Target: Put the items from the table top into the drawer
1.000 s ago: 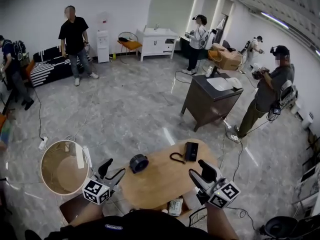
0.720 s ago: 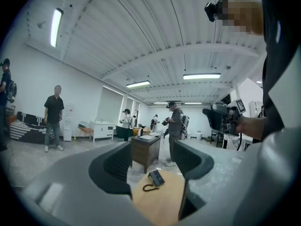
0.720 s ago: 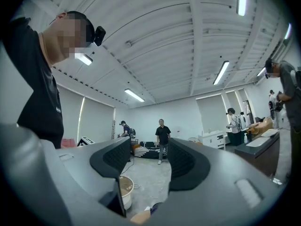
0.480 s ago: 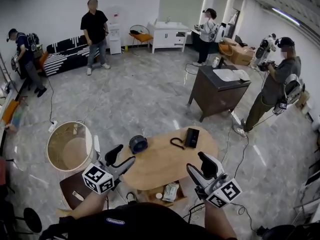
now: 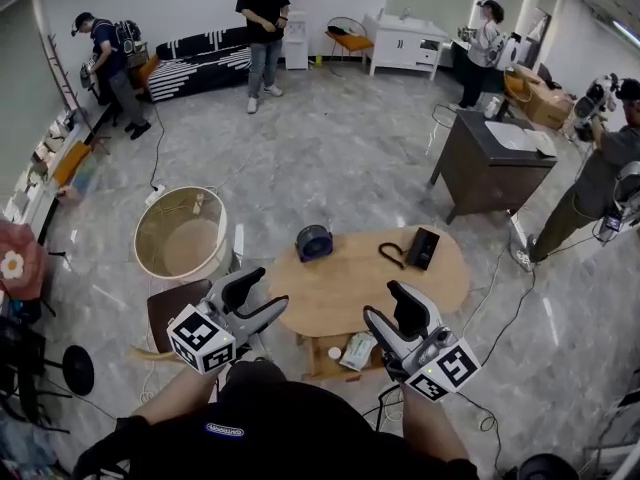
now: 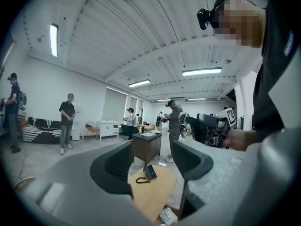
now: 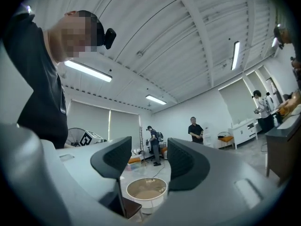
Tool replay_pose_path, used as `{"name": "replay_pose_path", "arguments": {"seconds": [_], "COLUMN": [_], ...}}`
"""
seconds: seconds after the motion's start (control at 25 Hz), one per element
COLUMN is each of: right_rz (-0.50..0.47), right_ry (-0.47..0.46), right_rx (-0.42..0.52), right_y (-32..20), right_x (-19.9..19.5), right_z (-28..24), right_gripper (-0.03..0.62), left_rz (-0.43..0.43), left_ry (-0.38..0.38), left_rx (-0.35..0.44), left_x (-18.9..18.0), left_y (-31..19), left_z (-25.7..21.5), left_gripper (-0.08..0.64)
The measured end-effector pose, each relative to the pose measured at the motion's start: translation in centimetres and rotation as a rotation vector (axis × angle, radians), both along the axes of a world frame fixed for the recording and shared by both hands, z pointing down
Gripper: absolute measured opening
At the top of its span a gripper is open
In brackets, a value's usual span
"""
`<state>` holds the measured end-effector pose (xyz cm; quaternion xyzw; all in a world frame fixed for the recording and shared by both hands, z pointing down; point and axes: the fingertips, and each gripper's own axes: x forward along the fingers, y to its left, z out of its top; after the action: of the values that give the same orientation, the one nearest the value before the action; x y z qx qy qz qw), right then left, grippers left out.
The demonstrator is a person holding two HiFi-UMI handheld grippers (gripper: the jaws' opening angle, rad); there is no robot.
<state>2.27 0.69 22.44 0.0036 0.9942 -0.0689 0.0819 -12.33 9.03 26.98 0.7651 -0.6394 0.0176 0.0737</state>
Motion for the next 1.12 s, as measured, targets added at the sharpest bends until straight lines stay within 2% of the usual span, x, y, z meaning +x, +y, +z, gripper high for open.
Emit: {"name": "replay_pose_path", "arguments": {"seconds": [0.16, 0.28, 0.32, 0.36, 0.4, 0.52, 0.68, 0.92, 1.12], "right_rz": [-0.048, -0.047, -0.038, -0.027, -0.016, -0.015, -0.007, -0.031, -0.033], "right_ry": [-0.001, 0.011, 0.012, 0.012, 0.015, 0.011, -0.042, 0.005, 0.025], "right_rx": [0.012, 0.023, 0.029, 0.035, 0.04, 0.029, -0.016, 0.044, 0.045], "right_y": [1.4, 1.4, 1.5, 1.6, 1.9, 3.1, 4.8, 8.4, 10.4], "right_x": [-0.4, -0.6, -0.8, -1.1, -1.5, -3.4, -6.7, -12.9, -15.7], "right_z": [-0.1, 0.2, 0.3, 0.6, 1.0, 1.6, 1.3, 1.1, 0.4], "right_gripper": [0.25, 0.23, 0.138, 0.034, 0.028, 0.028, 0.028, 0.028, 0.028], "left_rz": [-0.008, -0.001, 0.007, 0.022, 0.043, 0.085, 0.088, 0.049, 0.032], "left_ry": [0.005, 0.017, 0.022, 0.029, 0.037, 0.034, -0.004, 0.008, 0.009], "left_rx": [0.002, 0.009, 0.016, 0.023, 0.025, 0.029, 0.036, 0.021, 0.021], "left_x": [0.8, 0.7, 0.5, 0.4, 0.2, -0.9, -4.0, -9.4, -12.1], "left_y": [0.8, 0.8, 1.0, 1.4, 1.9, 3.5, 6.7, 12.1, 14.5], "left_z": [-0.2, -0.3, -0.4, -0.4, -0.4, -0.3, 0.3, 1.6, 1.4], "left_gripper": [0.273, 0.248, 0.206, 0.078, 0.005, 0.004, 0.005, 0.005, 0.005]}}
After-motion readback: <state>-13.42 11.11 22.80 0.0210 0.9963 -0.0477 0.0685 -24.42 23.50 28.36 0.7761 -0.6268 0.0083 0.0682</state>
